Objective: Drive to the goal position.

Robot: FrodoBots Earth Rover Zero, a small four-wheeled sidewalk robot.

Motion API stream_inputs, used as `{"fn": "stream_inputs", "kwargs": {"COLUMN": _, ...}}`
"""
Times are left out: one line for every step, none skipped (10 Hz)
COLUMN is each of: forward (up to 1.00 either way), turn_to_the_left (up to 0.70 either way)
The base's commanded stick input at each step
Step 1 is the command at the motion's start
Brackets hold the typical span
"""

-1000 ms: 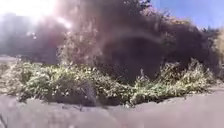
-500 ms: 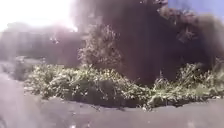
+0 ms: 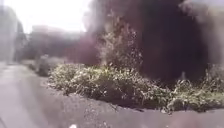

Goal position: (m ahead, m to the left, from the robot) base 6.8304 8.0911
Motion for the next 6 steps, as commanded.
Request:
{"fn": "stream_inputs", "kwargs": {"forward": 0.00, "turn_to_the_left": 1.00}}
{"fn": "stream_inputs", "kwargs": {"forward": 0.00, "turn_to_the_left": 1.00}}
{"fn": "stream_inputs", "kwargs": {"forward": 0.00, "turn_to_the_left": 1.00}}
{"fn": "stream_inputs", "kwargs": {"forward": 0.00, "turn_to_the_left": 1.00}}
{"fn": "stream_inputs", "kwargs": {"forward": 0.00, "turn_to_the_left": 1.00}}
{"fn": "stream_inputs", "kwargs": {"forward": 0.35, "turn_to_the_left": 0.79}}
